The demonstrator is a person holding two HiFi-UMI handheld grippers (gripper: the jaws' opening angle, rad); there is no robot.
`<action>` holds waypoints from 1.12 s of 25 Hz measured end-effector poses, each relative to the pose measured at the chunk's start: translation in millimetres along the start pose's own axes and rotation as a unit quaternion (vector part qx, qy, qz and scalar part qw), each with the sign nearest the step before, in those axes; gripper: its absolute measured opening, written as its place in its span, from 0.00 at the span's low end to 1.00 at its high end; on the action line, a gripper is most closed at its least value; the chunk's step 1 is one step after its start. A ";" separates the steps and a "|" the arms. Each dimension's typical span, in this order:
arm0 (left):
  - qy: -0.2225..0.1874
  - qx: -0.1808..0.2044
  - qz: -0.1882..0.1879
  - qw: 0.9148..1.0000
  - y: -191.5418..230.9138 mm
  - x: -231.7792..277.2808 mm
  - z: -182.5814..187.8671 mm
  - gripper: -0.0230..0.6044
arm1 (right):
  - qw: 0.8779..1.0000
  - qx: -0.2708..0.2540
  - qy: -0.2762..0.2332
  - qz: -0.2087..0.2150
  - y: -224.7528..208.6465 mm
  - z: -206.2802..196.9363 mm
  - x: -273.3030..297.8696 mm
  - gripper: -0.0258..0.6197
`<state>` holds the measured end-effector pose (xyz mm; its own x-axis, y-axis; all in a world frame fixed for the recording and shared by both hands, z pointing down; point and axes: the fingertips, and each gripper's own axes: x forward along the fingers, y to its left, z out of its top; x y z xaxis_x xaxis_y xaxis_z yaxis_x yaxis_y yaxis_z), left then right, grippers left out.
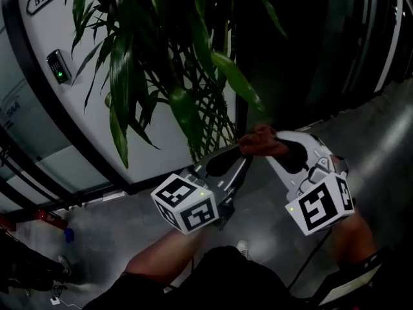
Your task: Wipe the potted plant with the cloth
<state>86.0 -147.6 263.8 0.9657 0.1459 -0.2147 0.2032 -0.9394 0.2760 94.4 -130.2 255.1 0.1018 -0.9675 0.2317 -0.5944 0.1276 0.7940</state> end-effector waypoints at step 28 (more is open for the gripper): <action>-0.069 -0.022 0.162 0.984 88.4 55.0 21.6 0.07 | 0.972 -0.124 -0.200 0.027 -134.0 62.5 151.5 0.14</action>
<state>153.6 -229.3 256.2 0.9505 -0.2060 -0.2324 -0.1029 -0.9149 0.3902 139.6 -307.5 148.7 -0.2717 -0.9592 0.0785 -0.3750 0.1806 0.9092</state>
